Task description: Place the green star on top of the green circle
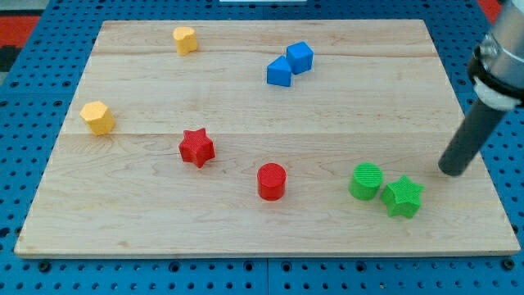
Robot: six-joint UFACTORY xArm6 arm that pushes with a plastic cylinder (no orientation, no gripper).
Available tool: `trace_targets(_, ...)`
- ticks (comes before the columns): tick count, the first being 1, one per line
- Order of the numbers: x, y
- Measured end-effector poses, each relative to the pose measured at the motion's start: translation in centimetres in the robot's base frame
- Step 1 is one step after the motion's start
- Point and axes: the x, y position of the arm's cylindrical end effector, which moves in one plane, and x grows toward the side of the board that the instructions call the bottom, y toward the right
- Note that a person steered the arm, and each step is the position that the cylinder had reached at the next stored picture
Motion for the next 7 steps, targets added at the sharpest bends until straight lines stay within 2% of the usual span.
trace_targets(2,7.2,-5.4)
trace_targets(3,1.1,-7.5)
trace_targets(4,-3.7,-6.0)
trace_targets(5,-4.6,-4.6)
trace_targets(7,-1.4,-4.3)
